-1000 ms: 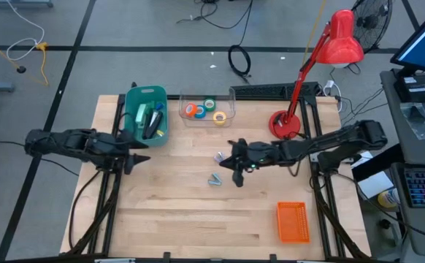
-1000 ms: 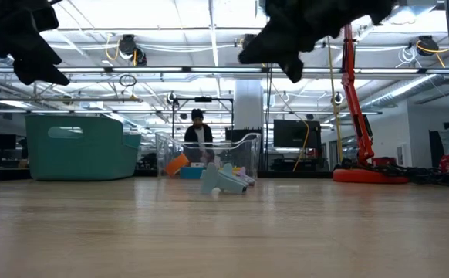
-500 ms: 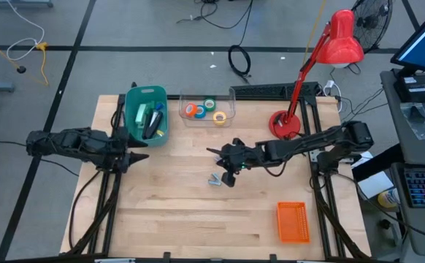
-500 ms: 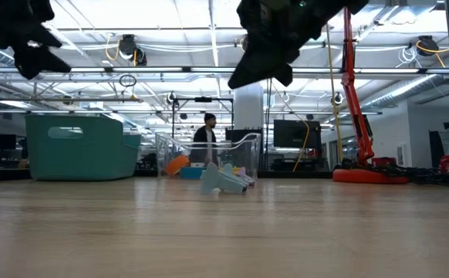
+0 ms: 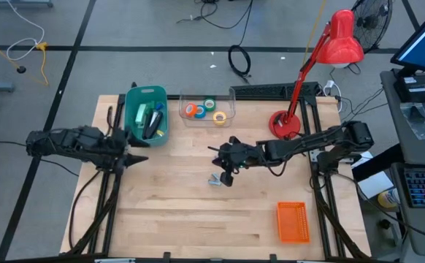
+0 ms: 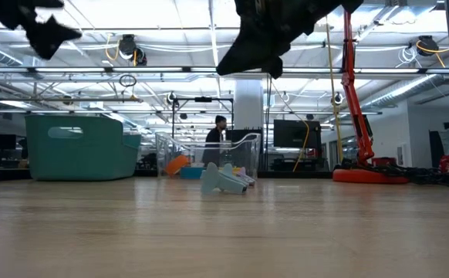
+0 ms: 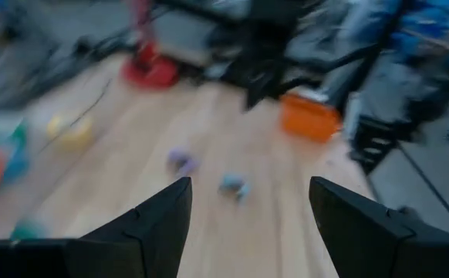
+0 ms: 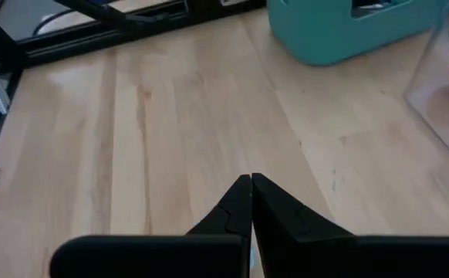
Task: Pick and place Stapler, Stapler remover, tape
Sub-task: Put the pink staple remover into the orange bin
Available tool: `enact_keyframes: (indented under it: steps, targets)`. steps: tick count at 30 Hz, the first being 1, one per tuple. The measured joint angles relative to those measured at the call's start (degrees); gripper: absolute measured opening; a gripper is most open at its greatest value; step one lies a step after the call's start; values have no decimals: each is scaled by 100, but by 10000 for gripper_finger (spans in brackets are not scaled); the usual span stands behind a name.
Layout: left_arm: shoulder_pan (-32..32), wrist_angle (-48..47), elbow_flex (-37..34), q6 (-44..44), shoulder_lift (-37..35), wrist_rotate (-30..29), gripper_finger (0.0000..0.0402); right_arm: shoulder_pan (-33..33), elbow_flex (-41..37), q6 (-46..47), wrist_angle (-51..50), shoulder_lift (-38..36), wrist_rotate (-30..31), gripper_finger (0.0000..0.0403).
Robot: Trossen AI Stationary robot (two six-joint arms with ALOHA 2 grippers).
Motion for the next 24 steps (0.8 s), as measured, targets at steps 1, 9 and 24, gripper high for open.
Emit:
enact_keyframes:
  steps: [1,9,24]
  targets:
    - [0,177,0,234,0,174,267,-19,0,-30,32,0,-8,1]
    - [-2,435,-261,985,-127,785,267,-283,0,174,-305,-4,-7,15]
    - [4,1373,-1436,933,-1353,838,267,-667,-4,811,-1087,-4,-312,146]
